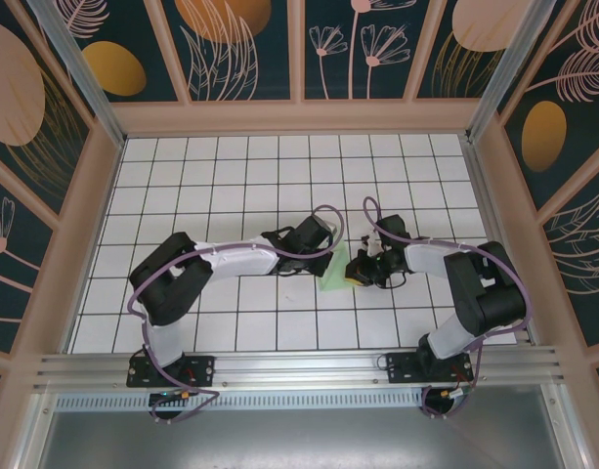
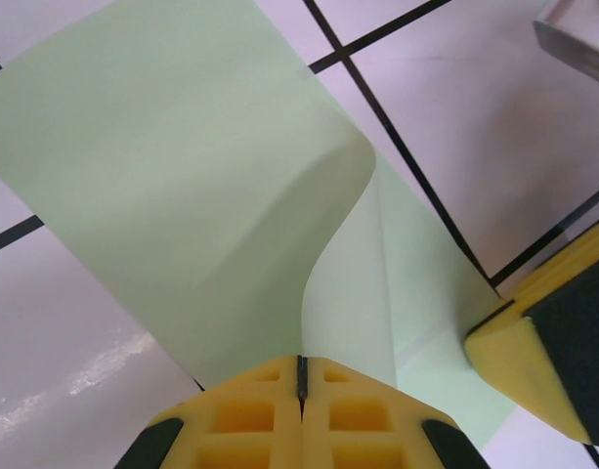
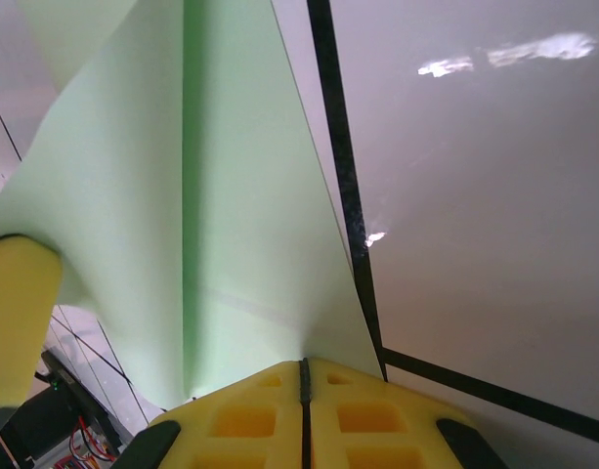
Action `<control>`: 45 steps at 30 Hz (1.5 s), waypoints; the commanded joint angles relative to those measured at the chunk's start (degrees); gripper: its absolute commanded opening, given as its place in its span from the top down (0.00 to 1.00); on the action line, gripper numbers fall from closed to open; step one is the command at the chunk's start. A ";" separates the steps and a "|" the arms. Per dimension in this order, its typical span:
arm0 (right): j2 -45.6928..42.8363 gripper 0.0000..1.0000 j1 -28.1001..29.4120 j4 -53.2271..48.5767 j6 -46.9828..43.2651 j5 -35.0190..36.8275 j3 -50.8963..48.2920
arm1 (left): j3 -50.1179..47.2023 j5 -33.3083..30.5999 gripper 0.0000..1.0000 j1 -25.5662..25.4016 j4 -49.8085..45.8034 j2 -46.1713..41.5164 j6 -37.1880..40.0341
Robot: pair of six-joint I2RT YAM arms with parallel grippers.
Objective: Fold a paper plane with a square sheet of paper (fold left side to right side)
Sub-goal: Fold the triangle a second time at the center of the table.
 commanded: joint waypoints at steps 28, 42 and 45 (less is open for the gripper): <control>2.27 0.90 0.29 -4.09 -0.96 6.32 -0.57 | 0.82 -2.16 0.93 0.47 1.91 4.49 1.08; 2.73 0.90 0.39 -3.89 -0.80 6.23 -0.50 | 1.26 -1.37 0.92 0.47 1.83 5.54 1.00; 3.00 0.90 0.43 -3.67 -0.83 6.19 -0.48 | 1.17 -0.78 0.92 0.49 2.25 5.48 1.04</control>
